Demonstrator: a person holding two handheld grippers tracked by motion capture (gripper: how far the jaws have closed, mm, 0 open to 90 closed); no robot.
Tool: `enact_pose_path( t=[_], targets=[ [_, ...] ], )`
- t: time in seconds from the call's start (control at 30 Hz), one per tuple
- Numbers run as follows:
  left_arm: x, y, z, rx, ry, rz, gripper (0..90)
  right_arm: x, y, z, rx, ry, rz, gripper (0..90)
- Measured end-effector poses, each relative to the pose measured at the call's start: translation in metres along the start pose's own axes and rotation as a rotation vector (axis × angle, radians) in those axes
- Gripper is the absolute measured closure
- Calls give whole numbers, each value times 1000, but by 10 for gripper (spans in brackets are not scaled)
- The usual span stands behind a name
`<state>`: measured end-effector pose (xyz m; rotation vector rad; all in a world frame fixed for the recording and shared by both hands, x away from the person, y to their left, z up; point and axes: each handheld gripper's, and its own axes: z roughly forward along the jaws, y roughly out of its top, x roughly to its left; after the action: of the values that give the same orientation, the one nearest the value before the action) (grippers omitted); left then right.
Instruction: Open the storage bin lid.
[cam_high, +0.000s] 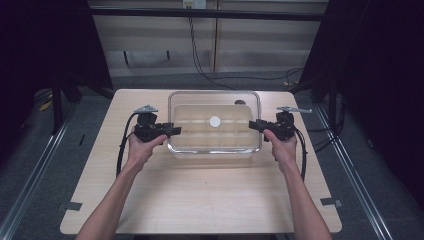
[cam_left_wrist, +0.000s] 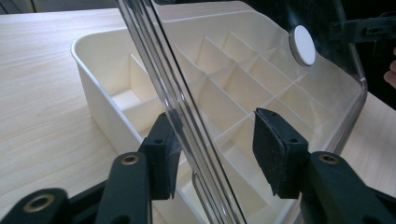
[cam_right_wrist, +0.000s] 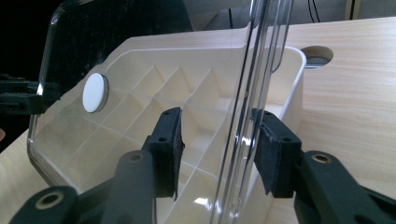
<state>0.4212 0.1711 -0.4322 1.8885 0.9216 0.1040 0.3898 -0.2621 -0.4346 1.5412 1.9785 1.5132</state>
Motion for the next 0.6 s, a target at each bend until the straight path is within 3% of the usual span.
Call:
enact_pose_path(
  t=[0.2,0.6],
  targets=[
    [-3,1,-4,-27,13,3,559,1,-1,-7,-16,25,10,610],
    [-11,1,-15,-52,3,36,633,7,-7,-22,-50,25,-4,654]
  ],
)
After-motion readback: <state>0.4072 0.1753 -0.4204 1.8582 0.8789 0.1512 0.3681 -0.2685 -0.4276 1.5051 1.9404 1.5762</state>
